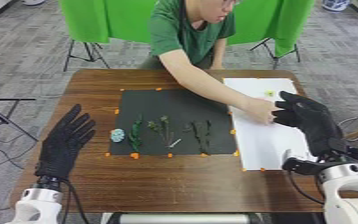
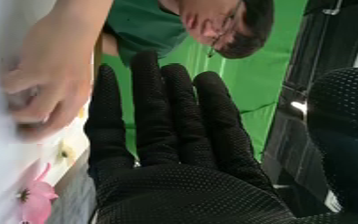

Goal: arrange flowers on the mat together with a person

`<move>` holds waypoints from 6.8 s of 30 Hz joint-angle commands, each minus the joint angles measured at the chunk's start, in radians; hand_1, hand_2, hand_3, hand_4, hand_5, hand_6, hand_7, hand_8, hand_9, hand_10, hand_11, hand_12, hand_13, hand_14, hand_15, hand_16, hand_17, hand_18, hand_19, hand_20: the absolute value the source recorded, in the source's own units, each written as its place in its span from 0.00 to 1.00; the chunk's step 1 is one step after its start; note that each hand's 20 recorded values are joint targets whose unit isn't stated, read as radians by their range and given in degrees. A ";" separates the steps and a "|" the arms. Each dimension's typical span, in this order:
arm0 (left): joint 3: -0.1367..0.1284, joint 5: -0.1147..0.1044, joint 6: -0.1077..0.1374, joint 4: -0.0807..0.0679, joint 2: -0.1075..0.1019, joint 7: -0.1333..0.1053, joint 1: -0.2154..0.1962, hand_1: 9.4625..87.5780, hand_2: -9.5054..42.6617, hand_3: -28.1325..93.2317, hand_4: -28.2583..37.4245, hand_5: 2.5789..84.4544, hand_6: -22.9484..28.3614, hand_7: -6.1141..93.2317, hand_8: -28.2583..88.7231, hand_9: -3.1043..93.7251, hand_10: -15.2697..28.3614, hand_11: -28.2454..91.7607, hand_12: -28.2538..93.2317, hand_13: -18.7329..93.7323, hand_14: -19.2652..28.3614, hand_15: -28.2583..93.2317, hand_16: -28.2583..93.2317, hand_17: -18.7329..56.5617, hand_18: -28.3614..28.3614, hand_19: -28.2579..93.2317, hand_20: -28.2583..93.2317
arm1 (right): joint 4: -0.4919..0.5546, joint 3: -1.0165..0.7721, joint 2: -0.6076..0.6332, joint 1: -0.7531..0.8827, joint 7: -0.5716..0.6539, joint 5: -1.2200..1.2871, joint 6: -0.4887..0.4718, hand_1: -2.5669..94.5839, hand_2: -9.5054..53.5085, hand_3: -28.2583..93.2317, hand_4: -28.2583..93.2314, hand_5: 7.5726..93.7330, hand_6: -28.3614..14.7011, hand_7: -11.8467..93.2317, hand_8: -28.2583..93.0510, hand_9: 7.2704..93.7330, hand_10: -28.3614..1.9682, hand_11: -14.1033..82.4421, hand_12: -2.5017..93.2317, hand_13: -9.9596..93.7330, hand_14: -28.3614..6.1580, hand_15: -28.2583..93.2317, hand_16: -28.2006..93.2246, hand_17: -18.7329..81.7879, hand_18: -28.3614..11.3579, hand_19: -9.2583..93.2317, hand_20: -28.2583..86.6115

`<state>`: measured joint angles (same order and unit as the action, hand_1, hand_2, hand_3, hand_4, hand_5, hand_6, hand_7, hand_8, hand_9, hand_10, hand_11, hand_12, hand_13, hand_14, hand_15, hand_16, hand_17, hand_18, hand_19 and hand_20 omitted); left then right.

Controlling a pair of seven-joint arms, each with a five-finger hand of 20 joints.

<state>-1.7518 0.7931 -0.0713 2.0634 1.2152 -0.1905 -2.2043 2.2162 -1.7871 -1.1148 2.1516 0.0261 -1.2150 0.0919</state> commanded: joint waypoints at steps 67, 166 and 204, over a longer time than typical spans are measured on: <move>0.005 -0.022 0.004 -0.001 0.020 0.014 -0.025 0.22 0.21 0.82 0.04 0.32 0.48 0.20 0.17 0.30 0.60 0.34 0.35 0.35 0.70 0.38 0.26 0.09 0.88 0.58 0.31 | -0.327 0.133 0.349 -0.298 0.306 -1.071 -0.044 0.31 0.00 0.91 0.00 0.21 0.58 0.31 0.14 0.18 0.67 0.19 0.29 0.28 0.58 0.25 0.57 0.20 0.26 0.53 0.46; 0.044 -0.043 -0.027 -0.038 -0.005 0.031 0.047 0.22 0.21 0.82 0.04 0.33 0.48 0.20 0.17 0.30 0.60 0.34 0.35 0.35 0.70 0.38 0.26 0.09 0.88 0.59 0.30 | -0.876 1.130 -0.163 -1.107 -0.101 -1.553 0.141 0.58 0.00 0.86 0.00 0.72 0.75 0.59 0.20 0.90 0.77 0.37 0.56 0.81 0.71 0.76 0.49 0.51 0.31 0.86 0.61; 0.027 -0.038 -0.017 -0.022 0.017 0.026 0.020 0.22 0.21 0.82 0.05 0.33 0.49 0.20 0.17 0.30 0.60 0.34 0.35 0.35 0.70 0.38 0.26 0.09 0.88 0.59 0.30 | -0.712 1.061 -0.042 -1.090 0.003 -1.391 0.161 0.47 0.00 0.88 0.00 0.56 0.72 0.55 0.18 0.72 0.72 0.39 0.46 0.70 0.67 0.78 0.43 0.44 0.31 0.81 0.62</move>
<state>-1.7139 0.7510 -0.0954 2.0308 1.2124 -0.1624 -2.1518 1.3885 -0.6720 -1.2655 1.0490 0.0202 -2.7649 0.1499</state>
